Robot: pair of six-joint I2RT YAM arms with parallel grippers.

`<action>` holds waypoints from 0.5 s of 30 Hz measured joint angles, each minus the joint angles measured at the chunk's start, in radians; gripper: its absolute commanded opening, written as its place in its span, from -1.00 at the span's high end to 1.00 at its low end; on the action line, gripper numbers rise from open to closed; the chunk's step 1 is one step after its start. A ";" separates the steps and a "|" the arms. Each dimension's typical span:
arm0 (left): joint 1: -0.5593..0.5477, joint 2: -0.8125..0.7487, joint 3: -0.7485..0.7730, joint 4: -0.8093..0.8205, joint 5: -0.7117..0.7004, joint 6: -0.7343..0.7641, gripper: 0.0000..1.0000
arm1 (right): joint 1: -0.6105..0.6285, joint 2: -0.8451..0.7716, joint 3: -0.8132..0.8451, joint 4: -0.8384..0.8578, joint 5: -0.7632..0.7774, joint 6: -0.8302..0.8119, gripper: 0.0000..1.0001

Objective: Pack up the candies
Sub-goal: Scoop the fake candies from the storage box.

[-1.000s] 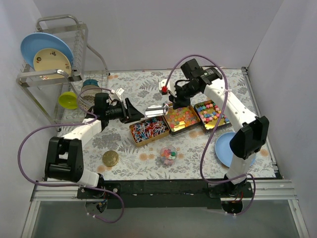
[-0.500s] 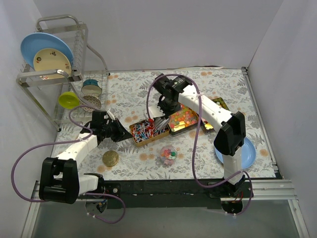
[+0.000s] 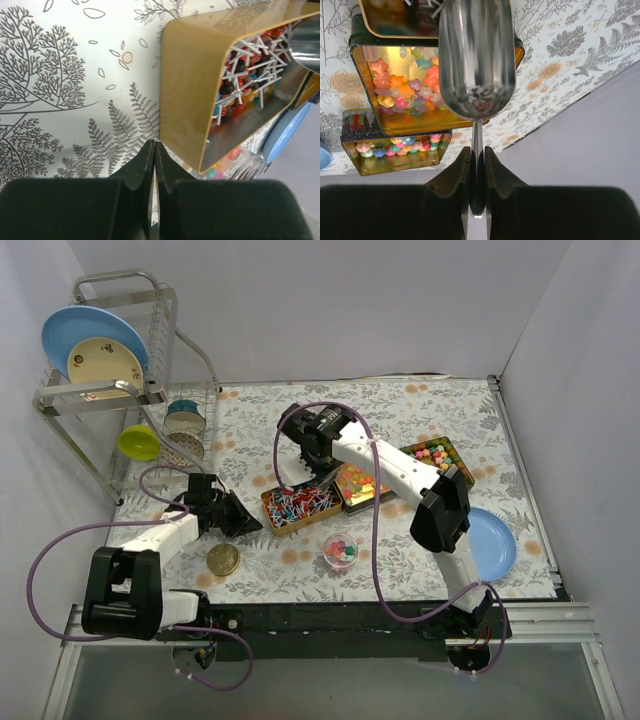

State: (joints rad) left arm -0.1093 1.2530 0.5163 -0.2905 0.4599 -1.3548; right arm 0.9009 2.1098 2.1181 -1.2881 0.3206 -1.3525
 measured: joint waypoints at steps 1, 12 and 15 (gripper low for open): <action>0.000 0.013 -0.002 0.006 -0.001 0.000 1.00 | 0.007 0.002 0.001 0.001 0.021 0.006 0.97; -0.002 0.109 -0.015 0.082 0.000 -0.003 1.00 | 0.084 0.035 -0.073 0.006 0.156 0.074 0.97; -0.014 0.113 -0.019 0.113 0.009 -0.002 1.00 | 0.096 0.036 -0.080 0.006 0.156 0.094 0.97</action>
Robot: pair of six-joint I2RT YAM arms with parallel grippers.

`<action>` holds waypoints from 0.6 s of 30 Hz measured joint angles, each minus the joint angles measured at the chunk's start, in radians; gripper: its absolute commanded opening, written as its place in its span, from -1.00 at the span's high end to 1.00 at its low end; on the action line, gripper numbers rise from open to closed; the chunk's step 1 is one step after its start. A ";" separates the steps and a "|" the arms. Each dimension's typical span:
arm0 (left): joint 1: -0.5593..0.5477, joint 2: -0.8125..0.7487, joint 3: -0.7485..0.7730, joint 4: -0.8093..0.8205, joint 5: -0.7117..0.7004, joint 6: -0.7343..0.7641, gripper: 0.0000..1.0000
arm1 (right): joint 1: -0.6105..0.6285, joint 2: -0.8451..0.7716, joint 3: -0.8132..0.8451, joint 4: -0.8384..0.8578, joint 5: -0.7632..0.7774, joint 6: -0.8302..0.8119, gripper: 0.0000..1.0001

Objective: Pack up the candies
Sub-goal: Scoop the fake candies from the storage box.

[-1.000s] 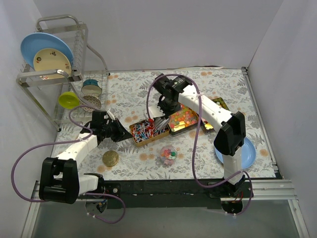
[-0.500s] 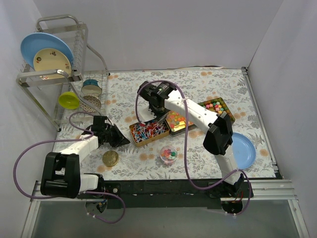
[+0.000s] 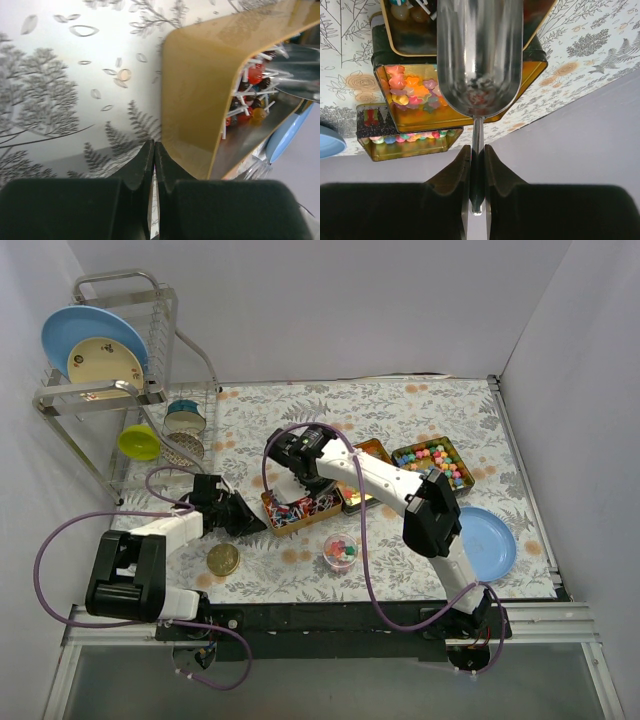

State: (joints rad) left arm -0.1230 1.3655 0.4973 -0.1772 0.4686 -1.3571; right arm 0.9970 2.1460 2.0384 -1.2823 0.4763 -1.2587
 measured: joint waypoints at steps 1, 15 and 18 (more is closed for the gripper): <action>-0.005 0.000 0.000 0.007 0.006 0.000 1.00 | 0.000 0.000 -0.001 0.000 -0.004 0.004 0.97; -0.053 0.055 0.000 0.081 0.045 0.019 1.00 | -0.014 0.077 -0.013 -0.002 -0.200 0.132 0.97; -0.054 0.057 0.000 0.084 0.047 0.021 1.00 | -0.013 0.134 0.038 -0.007 -0.223 0.145 0.97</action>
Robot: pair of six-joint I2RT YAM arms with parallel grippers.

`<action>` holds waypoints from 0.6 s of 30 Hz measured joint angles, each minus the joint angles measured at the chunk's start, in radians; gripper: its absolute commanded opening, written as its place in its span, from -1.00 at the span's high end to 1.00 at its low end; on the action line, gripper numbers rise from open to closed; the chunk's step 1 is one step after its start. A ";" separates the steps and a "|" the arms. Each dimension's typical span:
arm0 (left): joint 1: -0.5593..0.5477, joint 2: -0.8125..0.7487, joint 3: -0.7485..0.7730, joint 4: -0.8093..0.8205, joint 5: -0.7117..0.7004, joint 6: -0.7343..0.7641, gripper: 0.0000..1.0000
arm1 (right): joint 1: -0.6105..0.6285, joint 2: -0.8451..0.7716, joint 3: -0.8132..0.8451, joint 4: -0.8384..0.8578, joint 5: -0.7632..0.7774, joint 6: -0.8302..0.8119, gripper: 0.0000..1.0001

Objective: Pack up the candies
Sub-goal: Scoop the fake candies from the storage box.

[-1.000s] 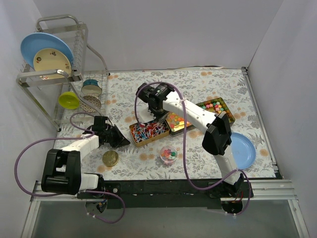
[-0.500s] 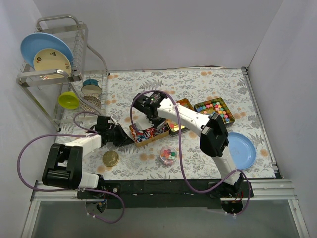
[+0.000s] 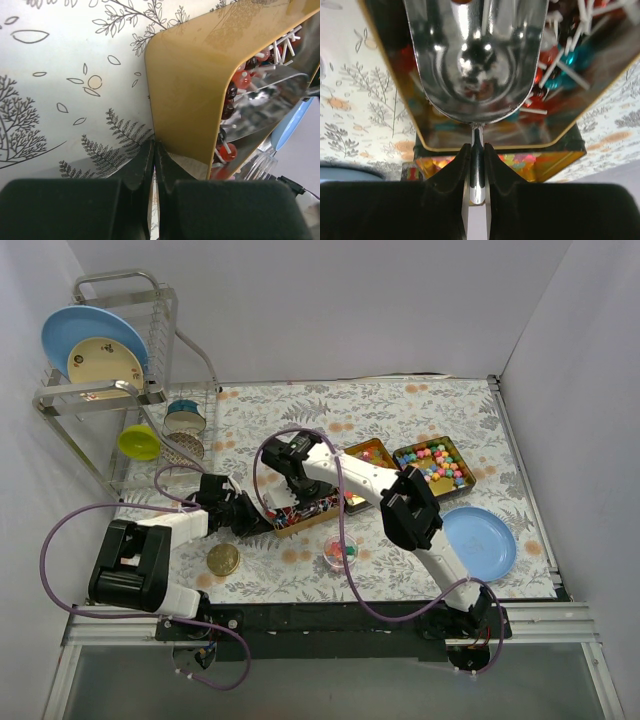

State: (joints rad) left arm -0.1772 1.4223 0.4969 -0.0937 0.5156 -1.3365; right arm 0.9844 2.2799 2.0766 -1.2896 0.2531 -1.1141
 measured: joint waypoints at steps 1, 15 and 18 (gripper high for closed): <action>0.000 0.002 0.000 0.002 0.002 0.000 1.00 | 0.001 0.016 0.012 0.002 -0.010 0.006 0.97; 0.000 0.014 0.009 -0.005 0.018 0.012 1.00 | -0.019 0.043 0.002 0.020 -0.150 0.089 0.97; 0.002 0.014 0.021 -0.031 0.020 0.029 1.00 | -0.044 0.014 -0.039 0.045 -0.226 0.090 0.97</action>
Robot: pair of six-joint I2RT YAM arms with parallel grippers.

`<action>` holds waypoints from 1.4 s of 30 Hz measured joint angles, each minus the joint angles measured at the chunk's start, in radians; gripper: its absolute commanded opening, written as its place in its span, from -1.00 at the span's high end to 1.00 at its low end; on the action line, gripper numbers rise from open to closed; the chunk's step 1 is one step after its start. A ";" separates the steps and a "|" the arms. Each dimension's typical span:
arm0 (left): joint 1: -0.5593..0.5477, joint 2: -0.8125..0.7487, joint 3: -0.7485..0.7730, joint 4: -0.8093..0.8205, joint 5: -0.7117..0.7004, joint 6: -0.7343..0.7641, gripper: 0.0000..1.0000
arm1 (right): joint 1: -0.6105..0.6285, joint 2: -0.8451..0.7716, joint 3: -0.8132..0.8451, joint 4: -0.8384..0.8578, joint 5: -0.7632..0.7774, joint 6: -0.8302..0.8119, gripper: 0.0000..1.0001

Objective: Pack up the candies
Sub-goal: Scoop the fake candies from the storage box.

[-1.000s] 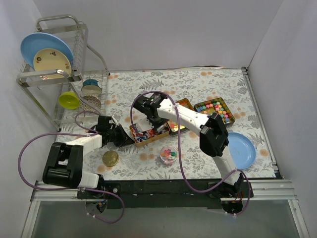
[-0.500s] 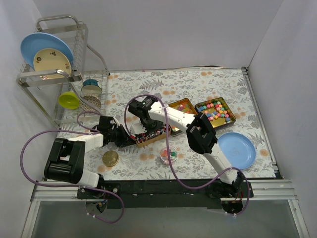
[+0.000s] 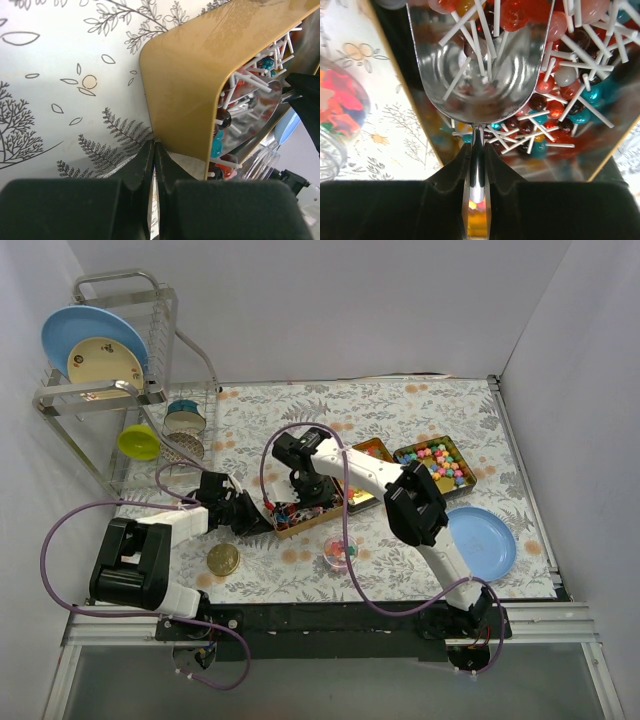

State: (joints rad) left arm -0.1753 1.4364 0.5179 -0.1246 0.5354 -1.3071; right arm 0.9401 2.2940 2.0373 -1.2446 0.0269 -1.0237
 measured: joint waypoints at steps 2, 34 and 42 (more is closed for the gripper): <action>0.003 0.000 0.012 -0.016 0.008 0.019 1.00 | -0.018 -0.020 -0.029 0.014 -0.056 -0.003 0.97; 0.031 0.005 0.168 -0.212 0.117 0.241 1.00 | -0.235 -0.177 -0.275 0.149 -0.491 -0.127 0.97; 0.037 0.014 0.185 -0.225 0.119 0.281 0.85 | -0.266 -0.194 -0.286 0.173 -0.509 -0.127 0.97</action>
State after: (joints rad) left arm -0.1387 1.4502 0.7029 -0.3496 0.6544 -1.0264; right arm 0.6743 2.0998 1.7508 -1.0714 -0.4820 -1.1511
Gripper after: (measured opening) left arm 0.009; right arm 0.193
